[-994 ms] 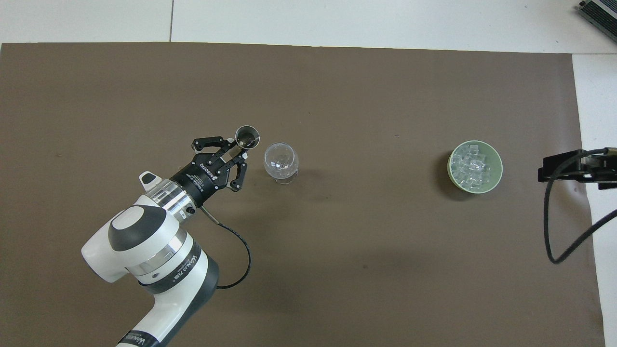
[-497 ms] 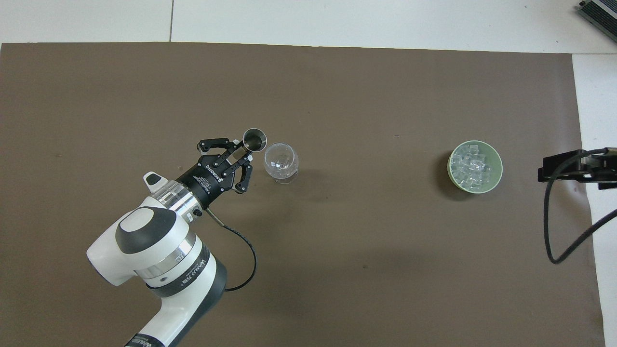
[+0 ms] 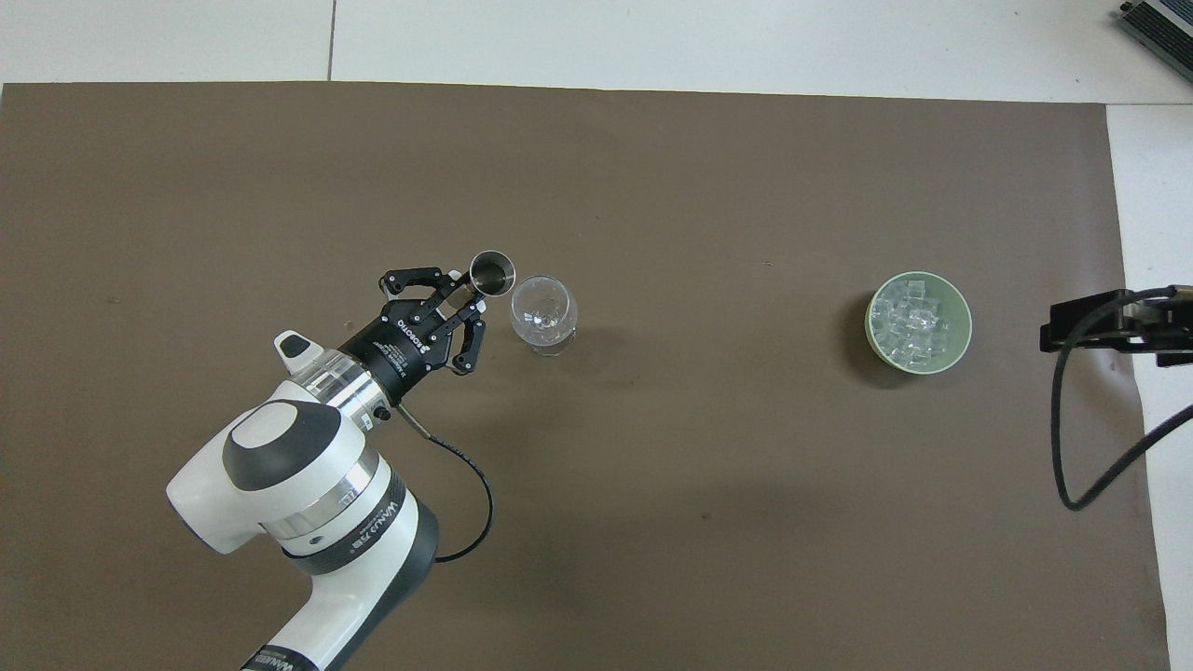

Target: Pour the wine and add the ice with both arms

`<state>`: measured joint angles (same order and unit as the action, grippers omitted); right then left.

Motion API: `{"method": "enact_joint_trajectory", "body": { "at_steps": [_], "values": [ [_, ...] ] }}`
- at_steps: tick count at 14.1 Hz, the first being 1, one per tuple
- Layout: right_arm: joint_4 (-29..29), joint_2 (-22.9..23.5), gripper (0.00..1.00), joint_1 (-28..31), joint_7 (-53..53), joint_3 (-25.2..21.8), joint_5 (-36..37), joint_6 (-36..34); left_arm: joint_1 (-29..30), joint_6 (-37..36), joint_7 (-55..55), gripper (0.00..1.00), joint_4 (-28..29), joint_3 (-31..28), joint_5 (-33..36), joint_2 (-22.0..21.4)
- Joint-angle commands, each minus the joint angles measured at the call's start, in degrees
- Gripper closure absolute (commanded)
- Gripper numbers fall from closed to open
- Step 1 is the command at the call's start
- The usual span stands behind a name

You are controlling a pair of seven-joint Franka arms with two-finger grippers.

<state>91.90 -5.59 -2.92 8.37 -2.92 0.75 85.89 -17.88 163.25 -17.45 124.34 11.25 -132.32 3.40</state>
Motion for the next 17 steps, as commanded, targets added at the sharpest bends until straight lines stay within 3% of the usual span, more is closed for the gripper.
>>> {"method": "enact_joint_trajectory", "body": {
  "at_steps": [1, 17],
  "values": [
    [1.35, -1.27, 0.0, -0.16, -0.99, -0.34, -1.1, -0.11, -1.28, 1.9, 2.85, 1.0, -0.77, -0.27, -1.01, -0.58],
    [1.35, -1.36, 0.0, -0.16, -0.99, -0.34, -1.1, -0.2, -1.81, 6.29, 7.95, 1.0, -3.14, 0.61, -0.4, 0.12]
  ]
}}
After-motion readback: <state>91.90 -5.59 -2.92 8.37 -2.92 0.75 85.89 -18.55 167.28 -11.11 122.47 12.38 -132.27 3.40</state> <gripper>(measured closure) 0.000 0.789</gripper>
